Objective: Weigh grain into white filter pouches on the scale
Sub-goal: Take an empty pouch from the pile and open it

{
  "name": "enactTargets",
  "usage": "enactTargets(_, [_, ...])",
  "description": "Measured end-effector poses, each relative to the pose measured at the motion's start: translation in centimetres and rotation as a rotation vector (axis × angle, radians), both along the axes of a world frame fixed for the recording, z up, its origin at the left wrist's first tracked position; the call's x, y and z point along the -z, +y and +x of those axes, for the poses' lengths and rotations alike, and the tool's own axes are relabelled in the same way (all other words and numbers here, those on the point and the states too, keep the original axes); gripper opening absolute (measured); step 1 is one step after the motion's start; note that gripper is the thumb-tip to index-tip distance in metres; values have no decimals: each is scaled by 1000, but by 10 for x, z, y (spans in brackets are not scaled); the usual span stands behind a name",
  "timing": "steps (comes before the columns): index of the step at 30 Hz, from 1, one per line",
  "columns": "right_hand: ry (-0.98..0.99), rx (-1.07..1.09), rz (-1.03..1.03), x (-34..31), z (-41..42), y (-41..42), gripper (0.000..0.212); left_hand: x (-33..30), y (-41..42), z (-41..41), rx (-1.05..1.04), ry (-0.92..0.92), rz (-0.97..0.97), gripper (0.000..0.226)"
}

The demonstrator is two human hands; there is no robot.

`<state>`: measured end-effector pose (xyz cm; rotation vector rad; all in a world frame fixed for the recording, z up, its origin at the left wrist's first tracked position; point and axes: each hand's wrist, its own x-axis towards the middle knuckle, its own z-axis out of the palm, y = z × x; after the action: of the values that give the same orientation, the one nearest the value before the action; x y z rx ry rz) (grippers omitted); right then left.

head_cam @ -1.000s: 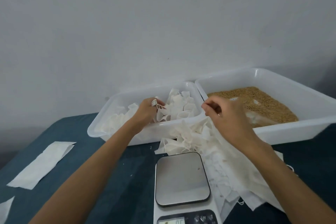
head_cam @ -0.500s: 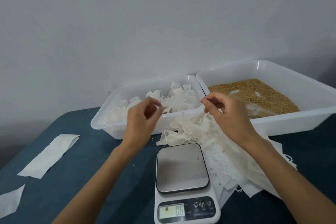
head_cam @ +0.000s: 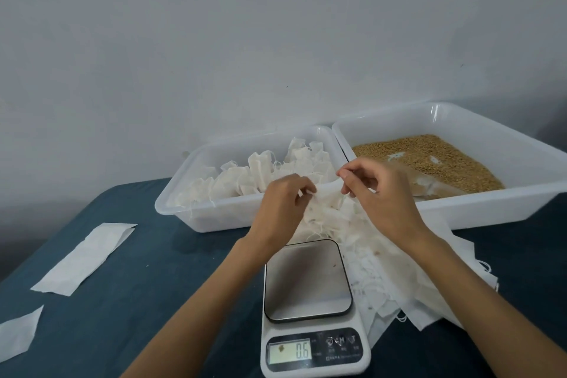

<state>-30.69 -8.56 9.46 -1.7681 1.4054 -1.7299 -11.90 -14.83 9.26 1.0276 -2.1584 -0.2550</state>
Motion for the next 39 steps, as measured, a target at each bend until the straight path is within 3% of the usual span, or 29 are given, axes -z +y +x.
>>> enactTargets(6, [26,6,-41,-3,6,5,5,-10,16,23,-76,350,-119,12])
enactTargets(8, [31,-36,-43,-3,12,8,16,-10,26,29,-41,500,15,13])
enactTargets(11, [87,-151,65,1,23,10,52,-6,36,29,52,740,256,8])
enactTargets(13, [138,-204,128,6,28,10,60,0,39,25,88,842,340,7])
enactTargets(18, [-137,-311,210,9,23,4,25,17,41,23,77,1023,510,13])
enactTargets(22, [-293,-310,149,6,20,1,19,23,42,30,120,1028,541,22])
enactTargets(25, [-309,-326,154,8,23,0,7,24,45,30,122,830,434,34])
enactTargets(27, [-290,-354,166,9,25,1,15,23,47,27,128,741,385,41])
enactTargets(30, [-254,-371,186,10,26,1,26,23,47,25,141,745,383,22])
enactTargets(37, [-240,-449,257,13,26,1,41,26,49,24,168,764,380,24])
enactTargets(39, [-174,-454,308,17,27,0,39,29,47,24,175,803,418,10])
